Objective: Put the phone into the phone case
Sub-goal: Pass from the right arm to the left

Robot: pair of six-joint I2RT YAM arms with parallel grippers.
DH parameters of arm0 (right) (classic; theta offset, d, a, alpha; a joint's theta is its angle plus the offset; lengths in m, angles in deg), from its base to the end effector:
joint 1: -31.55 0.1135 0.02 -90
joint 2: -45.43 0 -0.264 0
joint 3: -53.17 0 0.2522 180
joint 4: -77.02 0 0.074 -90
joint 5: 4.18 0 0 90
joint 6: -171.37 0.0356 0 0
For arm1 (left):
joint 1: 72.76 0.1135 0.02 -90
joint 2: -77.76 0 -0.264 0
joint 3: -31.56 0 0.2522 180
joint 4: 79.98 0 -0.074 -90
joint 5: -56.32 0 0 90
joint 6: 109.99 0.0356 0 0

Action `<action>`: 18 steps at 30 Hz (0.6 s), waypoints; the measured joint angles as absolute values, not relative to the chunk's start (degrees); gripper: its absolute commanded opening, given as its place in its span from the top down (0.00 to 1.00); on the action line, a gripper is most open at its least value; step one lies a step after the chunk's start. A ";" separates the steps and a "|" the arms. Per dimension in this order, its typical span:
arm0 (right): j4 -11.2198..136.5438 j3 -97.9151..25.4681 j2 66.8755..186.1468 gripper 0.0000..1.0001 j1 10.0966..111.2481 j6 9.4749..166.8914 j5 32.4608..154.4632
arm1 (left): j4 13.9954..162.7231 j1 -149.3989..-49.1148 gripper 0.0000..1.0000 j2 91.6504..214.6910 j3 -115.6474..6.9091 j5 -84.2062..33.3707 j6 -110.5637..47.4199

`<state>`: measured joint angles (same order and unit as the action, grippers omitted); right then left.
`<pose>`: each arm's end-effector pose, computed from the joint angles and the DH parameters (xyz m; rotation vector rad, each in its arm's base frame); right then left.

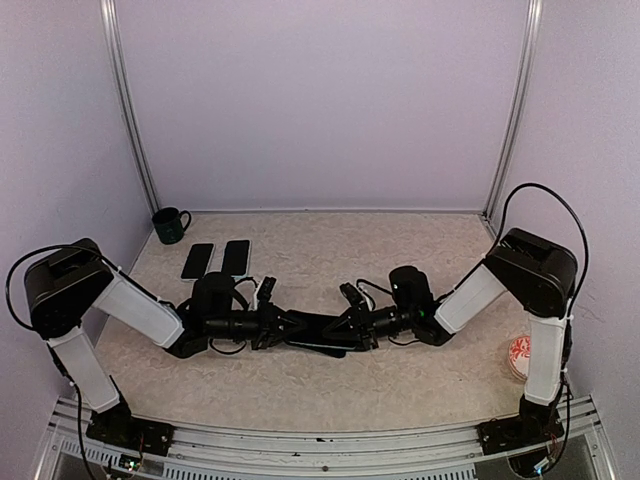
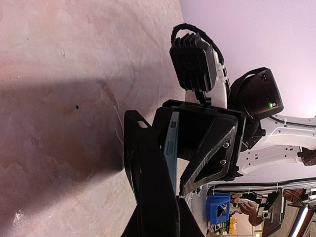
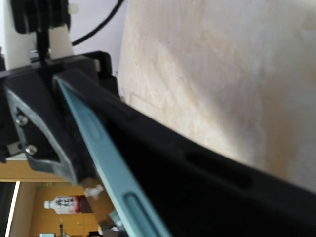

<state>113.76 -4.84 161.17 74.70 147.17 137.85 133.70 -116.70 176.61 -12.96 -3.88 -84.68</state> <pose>0.2426 0.2659 0.1037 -0.3082 2.4320 1.9594 0.2079 -0.2250 0.1325 0.0022 2.3230 -1.6383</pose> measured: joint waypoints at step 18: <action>96.40 -2.92 150.64 0.49 73.61 135.23 134.27 | 133.19 -115.19 1.00 173.57 -12.00 -3.64 -83.96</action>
<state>96.40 -2.92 150.64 73.61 135.23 134.27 133.19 -115.19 173.57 -12.00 -3.64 -83.96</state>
